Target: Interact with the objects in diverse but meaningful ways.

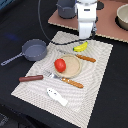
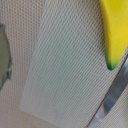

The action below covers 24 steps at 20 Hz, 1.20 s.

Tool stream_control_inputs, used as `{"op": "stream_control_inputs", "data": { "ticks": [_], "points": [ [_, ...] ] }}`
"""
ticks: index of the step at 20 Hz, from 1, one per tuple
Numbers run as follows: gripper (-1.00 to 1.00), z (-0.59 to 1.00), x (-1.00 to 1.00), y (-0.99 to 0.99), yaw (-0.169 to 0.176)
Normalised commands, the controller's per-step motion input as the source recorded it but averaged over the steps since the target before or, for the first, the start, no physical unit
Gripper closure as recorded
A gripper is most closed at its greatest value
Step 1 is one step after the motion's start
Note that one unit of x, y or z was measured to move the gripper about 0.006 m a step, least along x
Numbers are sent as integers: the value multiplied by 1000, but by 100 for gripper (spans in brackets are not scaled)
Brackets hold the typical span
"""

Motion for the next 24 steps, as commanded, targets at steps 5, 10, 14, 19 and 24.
{"op": "stream_control_inputs", "data": {
  "ticks": [5, 10, 14, 19, 24],
  "points": [
    [-100, -4, 428, -50, 38],
    [-100, -122, 321, -10, 11],
    [-100, -177, 249, -5, 16],
    [-100, -189, 209, 0, 24],
    [100, -98, 262, 0, 19]
  ]
}}
